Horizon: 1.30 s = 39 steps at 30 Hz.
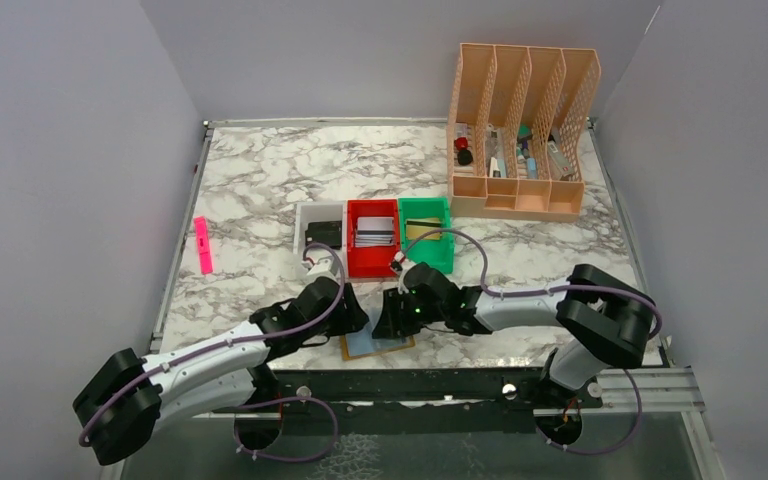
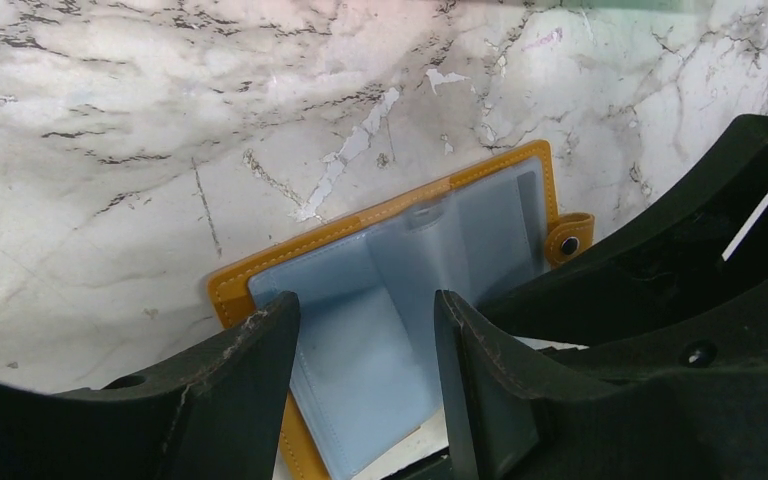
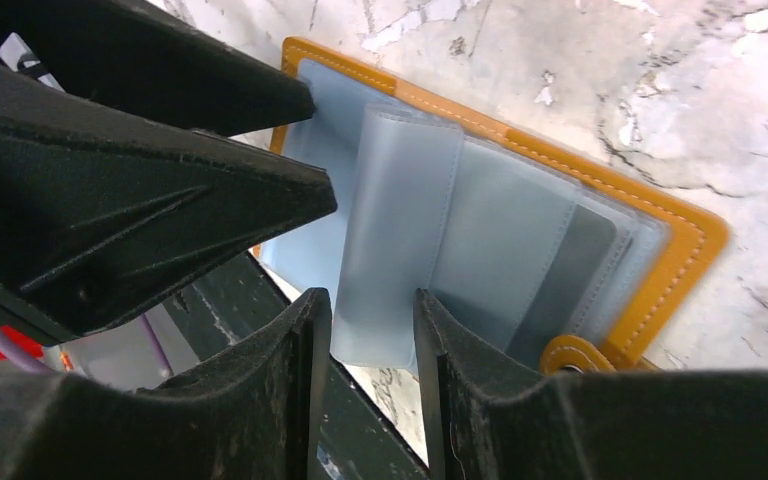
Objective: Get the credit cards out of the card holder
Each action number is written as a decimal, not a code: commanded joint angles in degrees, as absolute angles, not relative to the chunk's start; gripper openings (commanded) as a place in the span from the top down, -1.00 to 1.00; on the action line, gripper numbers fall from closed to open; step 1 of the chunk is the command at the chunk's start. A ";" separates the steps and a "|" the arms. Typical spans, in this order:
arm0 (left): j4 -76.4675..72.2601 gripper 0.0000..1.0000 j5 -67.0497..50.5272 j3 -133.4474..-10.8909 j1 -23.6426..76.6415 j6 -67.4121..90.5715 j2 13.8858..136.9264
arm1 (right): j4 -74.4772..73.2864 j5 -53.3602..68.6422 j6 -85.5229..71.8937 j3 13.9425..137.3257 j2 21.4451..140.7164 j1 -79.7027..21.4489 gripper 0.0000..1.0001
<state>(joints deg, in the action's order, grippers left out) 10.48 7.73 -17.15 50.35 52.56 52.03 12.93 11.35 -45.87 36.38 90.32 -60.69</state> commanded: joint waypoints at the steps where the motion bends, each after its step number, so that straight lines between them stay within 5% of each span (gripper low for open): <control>1: 13.77 -0.13 7.99 -15.52 50.42 52.04 53.50 | 15.44 16.26 -45.64 37.38 92.21 -60.90 0.17; 10: 13.40 -0.11 9.07 -12.69 50.39 53.75 46.17 | 26.73 26.38 -45.90 37.36 91.93 -60.89 0.16; 20: 18.92 -0.16 11.69 -13.84 50.44 54.99 39.73 | 1.75 1.48 -44.46 37.04 82.20 -60.91 0.12; 39: 20.58 -0.18 10.74 -15.91 50.39 53.88 43.44 | -0.60 2.04 -43.16 37.55 86.96 -60.90 0.12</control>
